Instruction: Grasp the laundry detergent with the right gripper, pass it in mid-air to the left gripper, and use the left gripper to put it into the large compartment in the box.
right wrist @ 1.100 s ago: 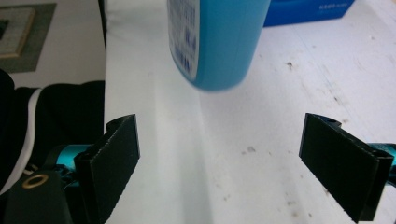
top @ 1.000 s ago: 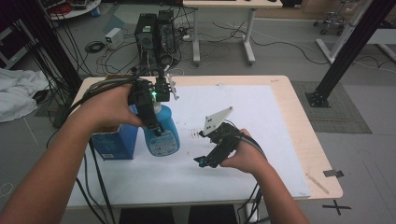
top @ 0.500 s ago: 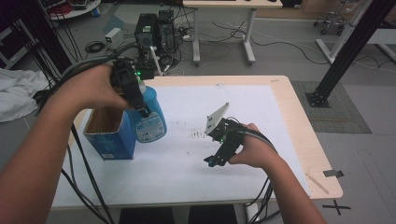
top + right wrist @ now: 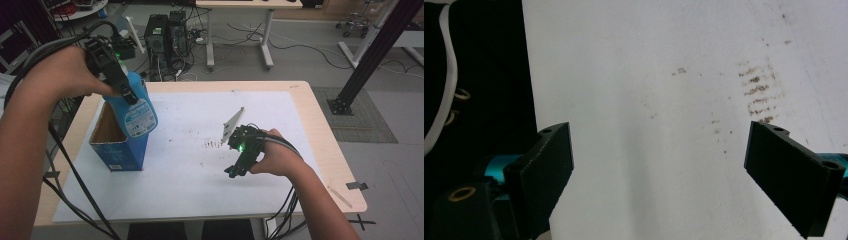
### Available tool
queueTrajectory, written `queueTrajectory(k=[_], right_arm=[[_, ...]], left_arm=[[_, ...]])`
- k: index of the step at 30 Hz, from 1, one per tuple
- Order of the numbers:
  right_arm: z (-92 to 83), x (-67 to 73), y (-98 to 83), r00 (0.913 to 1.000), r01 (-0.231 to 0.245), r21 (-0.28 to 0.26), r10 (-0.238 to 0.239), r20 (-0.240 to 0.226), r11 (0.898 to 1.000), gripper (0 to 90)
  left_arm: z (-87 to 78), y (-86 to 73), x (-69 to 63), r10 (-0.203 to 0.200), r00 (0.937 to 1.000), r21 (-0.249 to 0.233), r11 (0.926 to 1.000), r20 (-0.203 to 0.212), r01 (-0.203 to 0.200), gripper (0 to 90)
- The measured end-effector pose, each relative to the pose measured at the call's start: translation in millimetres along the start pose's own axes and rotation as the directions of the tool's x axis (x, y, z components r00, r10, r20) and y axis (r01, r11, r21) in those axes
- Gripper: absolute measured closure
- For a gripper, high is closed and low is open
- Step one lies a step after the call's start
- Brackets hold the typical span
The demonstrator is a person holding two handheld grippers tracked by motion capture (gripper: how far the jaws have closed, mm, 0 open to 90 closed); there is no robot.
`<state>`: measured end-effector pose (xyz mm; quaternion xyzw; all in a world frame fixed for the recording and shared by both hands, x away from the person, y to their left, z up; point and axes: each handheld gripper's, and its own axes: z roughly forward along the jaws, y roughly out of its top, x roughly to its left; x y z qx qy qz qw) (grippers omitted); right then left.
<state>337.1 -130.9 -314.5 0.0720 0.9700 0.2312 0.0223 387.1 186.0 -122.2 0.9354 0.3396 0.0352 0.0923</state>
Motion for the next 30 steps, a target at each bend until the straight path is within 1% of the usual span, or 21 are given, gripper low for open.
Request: queueTrajectory(k=[4, 5, 7, 8, 9, 10, 11, 12, 13, 14, 15, 16, 17, 18, 19, 20, 21, 25, 26, 27, 30], right_arm=[[-0.1, -0.9, 0.5, 0.9999, 0.008, 0.053, -0.007, -0.013, 0.999, 11.5], [-0.1, -0.9, 0.5, 0.9999, 0.008, 0.053, -0.007, -0.013, 0.999, 11.5], [-2.0, -1.7, 1.7, 0.9998, 0.005, 0.082, -0.003, -0.018, 0.997, 11.5], [-2.0, -1.7, 1.7, 0.9998, 0.005, 0.082, -0.003, -0.018, 0.997, 11.5], [-2.4, -2.5, 2.1, 0.9998, 0.012, 0.085, -0.01, -0.019, 0.996, 11.5], [-4.4, -3.1, 3.6, 0.9997, 0.008, 0.107, -0.006, -0.022, 0.994, 11.5], [-4.7, -3.4, 4.0, 0.9997, 0.008, 0.115, -0.005, -0.026, 0.993, 11.5], [-4.9, -3.5, 4.5, 0.9996, 0.007, 0.127, -0.004, -0.027, 0.992, 11.5], [-5.0, -4.1, 4.9, 0.9996, 0.007, 0.141, -0.004, -0.027, 0.99, 11.5], [-4.9, -4.4, 5.1, 0.9996, 0.007, 0.151, -0.003, -0.027, 0.989, 11.5], [-4.9, -4.4, 5.1, 0.9996, 0.007, 0.151, -0.003, -0.027, 0.989, 11.5], [-5.0, -4.6, 5.2, 0.9997, 0.004, 0.161, 0.0, -0.026, 0.987, 11.5], [-5.0, -4.6, 5.2, 0.9997, 0.004, 0.161, 0.0, -0.026, 0.987, 11.5], [-5.6, -5.2, 5.0, 0.9997, 0.0, 0.175, 0.004, -0.024, 0.985, 11.5], [-6.7, -6.1, 4.6, 0.9996, 0.003, 0.184, 0.002, -0.027, 0.983, 11.5], [-6.7, -6.1, 4.6, 0.9996, 0.003, 0.184, 0.002, -0.027, 0.983, 11.5], [-7.2, -6.2, 4.2, 0.9997, -0.003, 0.188, 0.008, -0.025, 0.982, 11.5], [-8.9, -8.0, 2.6, 0.9996, -0.006, 0.2, 0.011, -0.024, 0.98, 11.5], [-9.2, -8.8, 1.9, 0.9996, -0.008, 0.201, 0.013, -0.023, 0.98, 11.5], [-9.1, -8.6, 1.9, 0.9996, -0.014, 0.202, 0.019, -0.023, 0.979, 11.5], [-9.0, -9.3, 1.6, 0.9996, -0.01, 0.205, 0.015, -0.024, 0.979, 11.5]], left_arm=[[-6.3, -8.8, 10.0, -0.049, 0.9988, 0.0, 0.9988, -0.008, 0.049, 39.0], [-6.3, -8.8, 10.0, -0.049, 0.9988, 0.0, 0.9988, -0.008, 0.049, 39.0], [-9.0, -13.5, 15.4, -0.082, 0.9966, 0.001, 0.9967, -0.008, 0.082, 39.0], [-9.0, -13.5, 15.4, -0.082, 0.9966, 0.001, 0.9967, -0.008, 0.082, 39.0], [-10.5, -16.8, 20.0, -0.105, 0.9945, -0.001, 0.9945, -0.011, 0.105, 39.0], [-10.4, -18.1, 21.8, -0.123, 0.9924, -0.006, 0.9924, -0.011, 0.123, 39.0], [-10.9, -19.2, 24.2, -0.132, 0.9911, -0.003, 0.9912, -0.013, 0.132, 39.0], [-10.8, -20.7, 27.0, -0.158, 0.9873, -0.004, 0.9874, -0.013, 0.158, 38.9], [-11.2, -21.6, 29.3, -0.167, 0.9858, -0.002, 0.9859, -0.014, 0.167, 38.9], [-11.4, -22.8, 32.0, -0.186, 0.9825, 0.0, 0.9826, -0.015, 0.186, 38.9], [-11.4, -22.8, 32.0, -0.186, 0.9825, 0.0, 0.9826, -0.015, 0.186, 39.0], [-11.4, -24.9, 36.4, -0.209, 0.9777, 0.004, 0.9778, -0.018, 0.209, 39.0], [-11.4, -24.9, 36.4, -0.209, 0.9777, 0.004, 0.9778, -0.018, 0.209, 39.0], [-10.8, -27.1, 40.3, -0.229, 0.9733, 0.011, 0.9734, -0.022, 0.229, 39.0], [-10.5, -28.2, 42.1, -0.236, 0.9714, 0.017, 0.9715, -0.024, 0.237, 39.0], [-10.5, -28.2, 42.1, -0.236, 0.9714, 0.017, 0.9715, -0.024, 0.237, 38.9], [-9.7, -30.1, 45.4, -0.253, 0.9671, 0.02, 0.9672, -0.028, 0.253, 38.9], [-8.9, -31.2, 48.0, -0.257, 0.9657, 0.028, 0.9656, -0.035, 0.258, 38.9], [-5.3, -33.3, 52.8, -0.264, 0.9634, 0.035, 0.9635, -0.049, 0.266, 38.9], [-4.0, -33.9, 54.1, -0.264, 0.9632, 0.038, 0.9632, -0.05, 0.266, 39.0], [0.5, -35.0, 57.1, -0.271, 0.9615, 0.042, 0.9612, -0.047, 0.273, 38.9]])
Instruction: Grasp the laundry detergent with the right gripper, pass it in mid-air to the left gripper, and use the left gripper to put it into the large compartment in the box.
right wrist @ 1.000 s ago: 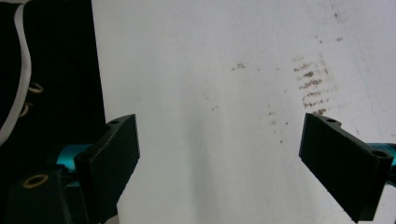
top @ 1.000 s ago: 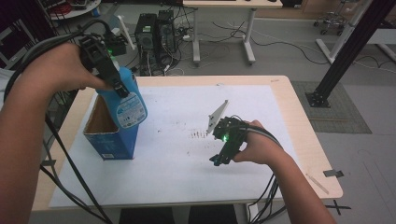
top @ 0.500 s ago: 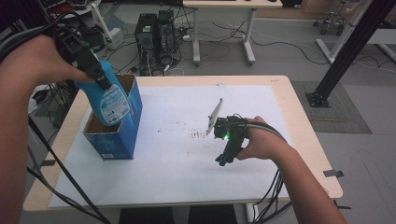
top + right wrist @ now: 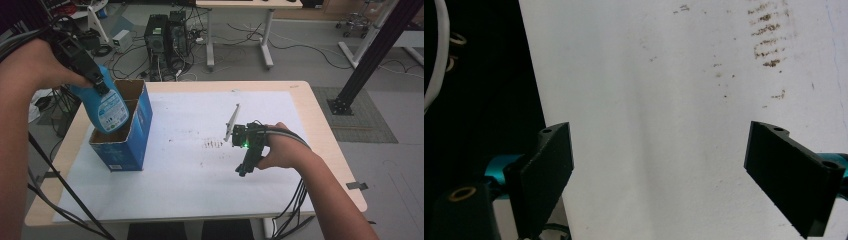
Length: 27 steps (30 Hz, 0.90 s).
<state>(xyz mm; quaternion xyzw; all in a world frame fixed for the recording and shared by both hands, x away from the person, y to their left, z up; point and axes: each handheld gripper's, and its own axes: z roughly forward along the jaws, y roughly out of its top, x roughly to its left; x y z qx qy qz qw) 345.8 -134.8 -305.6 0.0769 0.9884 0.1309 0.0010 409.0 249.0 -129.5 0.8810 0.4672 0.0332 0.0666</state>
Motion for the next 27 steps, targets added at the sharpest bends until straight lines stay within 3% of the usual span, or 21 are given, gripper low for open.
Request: queueTrajectory(k=[9, 11, 12, 18, 20, 27], right_arm=[[0.0, -1.6, -1.0, 1.0, -0.003, 0.002, 0.003, -0.003, 1.0, 11.5], [-0.1, -1.6, -1.3, 1.0, -0.008, 0.005, 0.008, -0.002, 1.0, 11.5], [-0.1, -2.5, -1.9, 1.0, -0.01, 0.0, 0.01, 0.001, 1.0, 11.5], [0.3, -2.7, -2.7, 0.9999, -0.011, 0.001, 0.011, -0.001, 1.0, 11.5], [1.0, -2.5, -3.1, 0.9999, -0.016, 0.007, 0.016, -0.004, 1.0, 11.5], [0.7, -2.6, -3.0, 0.9998, -0.015, 0.01, 0.016, -0.008, 1.0, 11.5]], left_arm=[[27.5, 3.7, 8.6, 0.018, 0.9998, 0.027, 0.9995, -0.006, -0.018, 38.9], [27.5, 3.7, 8.6, 0.018, 0.9998, 0.027, 0.9995, -0.006, -0.018, 39.0], [45.3, 5.3, 11.9, 0.029, 0.9996, 0.034, 0.999, 0.004, -0.029, 38.9], [68.9, 5.7, 13.9, 0.027, 0.9995, 0.052, 0.9983, 0.017, -0.028, 38.9], [83.0, 5.9, 14.5, 0.048, 0.9987, 0.058, 0.9972, 0.016, -0.049, 38.9], [103.4, 5.6, 14.7, 0.101, 0.9949, 0.074, 0.9922, 0.008, -0.101, 38.8]])
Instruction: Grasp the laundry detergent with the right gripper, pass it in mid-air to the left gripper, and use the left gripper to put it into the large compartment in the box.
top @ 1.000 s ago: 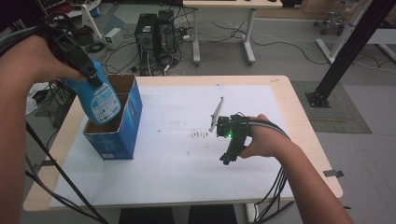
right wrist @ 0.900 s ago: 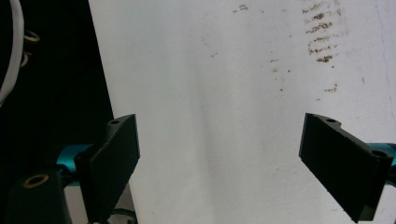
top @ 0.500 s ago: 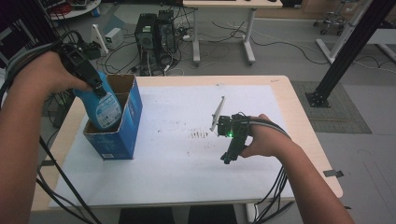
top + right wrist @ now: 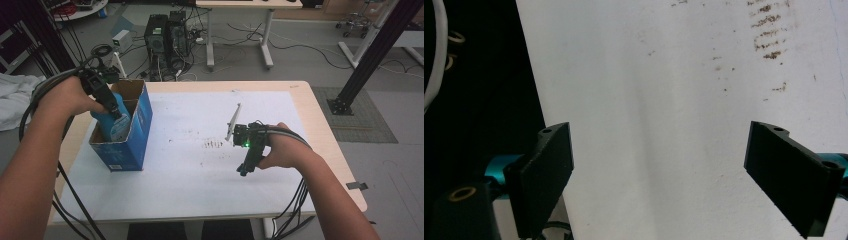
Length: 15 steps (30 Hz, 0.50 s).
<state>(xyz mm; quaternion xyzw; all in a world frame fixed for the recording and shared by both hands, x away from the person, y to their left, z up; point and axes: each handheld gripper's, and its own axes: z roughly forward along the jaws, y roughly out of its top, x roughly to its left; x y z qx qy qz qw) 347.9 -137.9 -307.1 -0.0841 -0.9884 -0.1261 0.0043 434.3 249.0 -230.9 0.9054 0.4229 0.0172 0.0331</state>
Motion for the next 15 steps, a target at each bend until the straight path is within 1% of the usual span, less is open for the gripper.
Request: queueTrajectory(k=[1, 4, 5, 6, 7, 10, 11, 12, 15], right_arm=[[0.1, -0.2, -0.1, 1.0, 0.002, 0.003, -0.002, -0.001, 1.0, 11.5], [0.4, -0.4, 0.4, 1.0, 0.002, 0.006, -0.001, -0.005, 1.0, 11.5], [0.5, -0.5, 0.4, 1.0, 0.001, 0.007, -0.001, -0.006, 1.0, 11.5], [0.5, -0.5, 0.4, 1.0, 0.001, 0.007, -0.001, -0.006, 1.0, 11.5], [0.6, -0.6, 0.3, 1.0, 0.001, 0.009, 0.0, -0.008, 1.0, 11.5], [1.0, -1.1, 0.1, 1.0, 0.001, 0.01, -0.001, -0.003, 1.0, 11.5], [1.0, -1.1, 0.1, 1.0, 0.001, 0.01, -0.001, -0.003, 1.0, 11.5], [0.9, -0.3, 0.3, 1.0, -0.001, 0.009, 0.001, -0.004, 1.0, 11.5], [1.1, -0.2, 0.3, 1.0, 0.0, 0.012, 0.0, -0.004, 1.0, 11.5]], left_arm=[[7.3, 0.0, 0.4, -0.001, 1.0, -0.005, 1.0, 0.006, 0.001, 38.8], [15.7, -0.5, 2.0, 0.02, 0.9997, 0.003, 0.9998, 0.012, -0.02, 38.7], [18.1, -0.3, 2.9, 0.034, 0.9994, 0.013, 0.9993, 0.011, -0.034, 38.8], [18.1, -0.3, 2.9, 0.034, 0.9994, 0.013, 0.9993, 0.011, -0.034, 38.7], [23.5, -0.2, 2.6, 0.051, 0.9987, 0.02, 0.9985, 0.007, -0.051, 38.7], [33.3, 0.0, 1.7, 0.06, 0.9982, 0.031, 0.9977, 0.003, -0.06, 38.6], [33.3, 0.0, 1.7, 0.06, 0.9982, 0.031, 0.9977, 0.003, -0.06, 38.6], [40.8, -0.3, 2.8, 0.066, 0.9978, 0.033, 0.9973, 0.011, -0.066, 38.6], [44.4, -0.7, 3.5, 0.071, 0.9974, 0.035, 0.9968, 0.012, -0.071, 38.6]])
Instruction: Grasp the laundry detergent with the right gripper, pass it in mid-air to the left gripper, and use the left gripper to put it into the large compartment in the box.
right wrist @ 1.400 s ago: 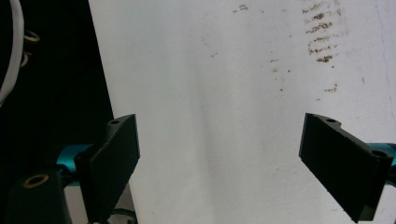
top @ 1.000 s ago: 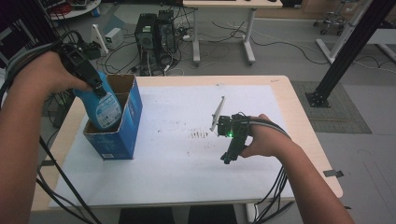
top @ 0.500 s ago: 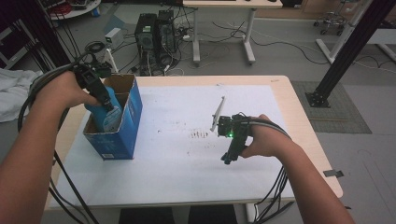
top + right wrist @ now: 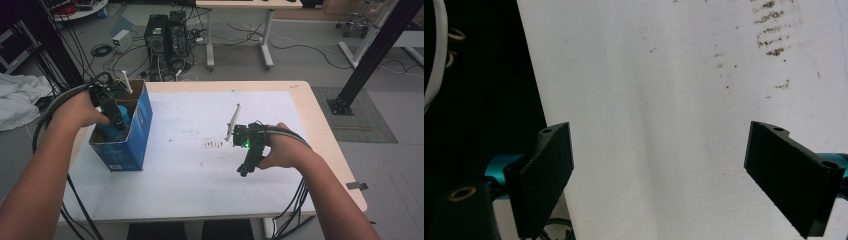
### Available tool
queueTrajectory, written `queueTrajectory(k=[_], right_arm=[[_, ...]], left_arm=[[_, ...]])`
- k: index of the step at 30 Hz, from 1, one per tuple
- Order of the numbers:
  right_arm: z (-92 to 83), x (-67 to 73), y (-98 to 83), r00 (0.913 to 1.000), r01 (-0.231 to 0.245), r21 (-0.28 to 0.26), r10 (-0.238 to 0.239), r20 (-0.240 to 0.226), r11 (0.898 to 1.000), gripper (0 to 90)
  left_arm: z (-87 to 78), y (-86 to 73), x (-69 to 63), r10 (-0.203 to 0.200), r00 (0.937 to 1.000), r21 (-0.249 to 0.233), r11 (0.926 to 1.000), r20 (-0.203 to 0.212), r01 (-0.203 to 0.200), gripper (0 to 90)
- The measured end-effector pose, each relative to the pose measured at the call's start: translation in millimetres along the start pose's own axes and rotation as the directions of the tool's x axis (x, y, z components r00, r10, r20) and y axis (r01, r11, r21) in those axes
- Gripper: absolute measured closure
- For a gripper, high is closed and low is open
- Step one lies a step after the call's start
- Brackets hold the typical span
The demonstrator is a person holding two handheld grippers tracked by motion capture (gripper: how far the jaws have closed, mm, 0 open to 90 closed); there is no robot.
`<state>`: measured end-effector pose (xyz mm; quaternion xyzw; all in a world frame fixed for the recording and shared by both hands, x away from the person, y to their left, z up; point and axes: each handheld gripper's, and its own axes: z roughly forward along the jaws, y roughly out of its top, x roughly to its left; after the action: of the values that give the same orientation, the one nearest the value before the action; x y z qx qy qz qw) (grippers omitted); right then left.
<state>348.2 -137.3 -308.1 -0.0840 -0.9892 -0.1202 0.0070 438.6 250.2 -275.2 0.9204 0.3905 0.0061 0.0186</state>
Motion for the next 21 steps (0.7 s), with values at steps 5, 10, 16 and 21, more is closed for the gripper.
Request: queueTrajectory(k=[5, 10, 16, 21], right_arm=[[1.4, -0.1, -0.5, 1.0, -0.002, -0.005, 0.002, -0.001, 1.0, 11.5], [3.0, 0.6, -0.2, 1.0, -0.001, 0.001, 0.001, -0.001, 1.0, 11.5], [3.5, 0.2, -0.6, 1.0, -0.005, 0.001, 0.005, -0.001, 1.0, 11.5], [3.2, -0.5, -0.7, 1.0, -0.002, -0.004, 0.002, -0.004, 1.0, 11.5]], left_arm=[[9.5, 0.3, 0.0, 0.026, 0.9997, 0.011, 0.9996, 0.003, -0.026, 38.6], [17.2, 0.4, 1.0, 0.027, 0.9996, 0.021, 0.9994, 0.013, -0.027, 38.6], [21.5, -0.2, 1.8, 0.024, 0.9996, 0.022, 0.9994, 0.017, -0.025, 38.5], [19.4, -1.1, 3.1, 0.013, 0.9997, 0.007, 0.9999, 0.023, -0.013, 35.5]])
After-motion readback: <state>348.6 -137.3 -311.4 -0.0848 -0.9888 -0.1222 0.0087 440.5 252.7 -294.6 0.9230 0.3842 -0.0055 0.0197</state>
